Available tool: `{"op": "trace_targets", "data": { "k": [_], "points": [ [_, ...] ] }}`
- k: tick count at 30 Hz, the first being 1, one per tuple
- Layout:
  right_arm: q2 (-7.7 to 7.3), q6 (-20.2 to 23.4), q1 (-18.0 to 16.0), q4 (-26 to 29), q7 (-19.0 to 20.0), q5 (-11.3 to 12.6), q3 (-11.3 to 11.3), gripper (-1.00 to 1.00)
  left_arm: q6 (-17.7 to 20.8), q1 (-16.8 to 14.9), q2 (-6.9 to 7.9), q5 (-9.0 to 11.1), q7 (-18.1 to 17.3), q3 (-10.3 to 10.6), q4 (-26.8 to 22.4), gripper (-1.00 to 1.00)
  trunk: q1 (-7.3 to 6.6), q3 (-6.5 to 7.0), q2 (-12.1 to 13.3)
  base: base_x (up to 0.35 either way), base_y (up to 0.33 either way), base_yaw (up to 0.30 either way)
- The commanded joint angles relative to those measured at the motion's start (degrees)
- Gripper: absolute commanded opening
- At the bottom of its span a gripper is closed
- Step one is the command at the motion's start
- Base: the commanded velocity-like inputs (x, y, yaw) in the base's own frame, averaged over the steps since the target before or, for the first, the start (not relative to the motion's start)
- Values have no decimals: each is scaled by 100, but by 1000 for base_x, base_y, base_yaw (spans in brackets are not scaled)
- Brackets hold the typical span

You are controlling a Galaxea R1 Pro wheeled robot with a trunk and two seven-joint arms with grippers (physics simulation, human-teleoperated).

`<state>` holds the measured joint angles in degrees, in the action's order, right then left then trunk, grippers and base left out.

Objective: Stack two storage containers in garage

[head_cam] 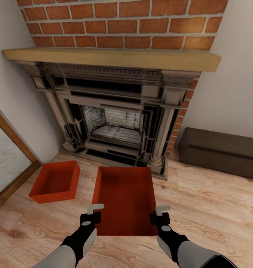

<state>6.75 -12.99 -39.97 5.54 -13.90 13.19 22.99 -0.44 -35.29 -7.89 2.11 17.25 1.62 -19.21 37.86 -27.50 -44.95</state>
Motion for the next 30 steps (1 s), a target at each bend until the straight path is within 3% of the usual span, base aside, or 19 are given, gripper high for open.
{"op": "trace_targets", "data": {
  "k": [1, 22, 30],
  "points": [
    [28, 7, -2, -9, -2, 61, -172, -100, -105, -4, -2, -114, 85, -101, -21, -100, -22, 13, 37, 0, 0, 0],
    [28, 7, -2, -9, -1, 61, -173, -100, -105, -4, -2, -114, 84, -101, -21, -100, -483, 390, 879, 0, 0, 0],
    [28, 7, -2, -9, 0, 61, -172, -100, -105, -4, -2, -114, 85, -101, -35, -100, -483, 390, 879, 0, 0, 0]
  ]
}}
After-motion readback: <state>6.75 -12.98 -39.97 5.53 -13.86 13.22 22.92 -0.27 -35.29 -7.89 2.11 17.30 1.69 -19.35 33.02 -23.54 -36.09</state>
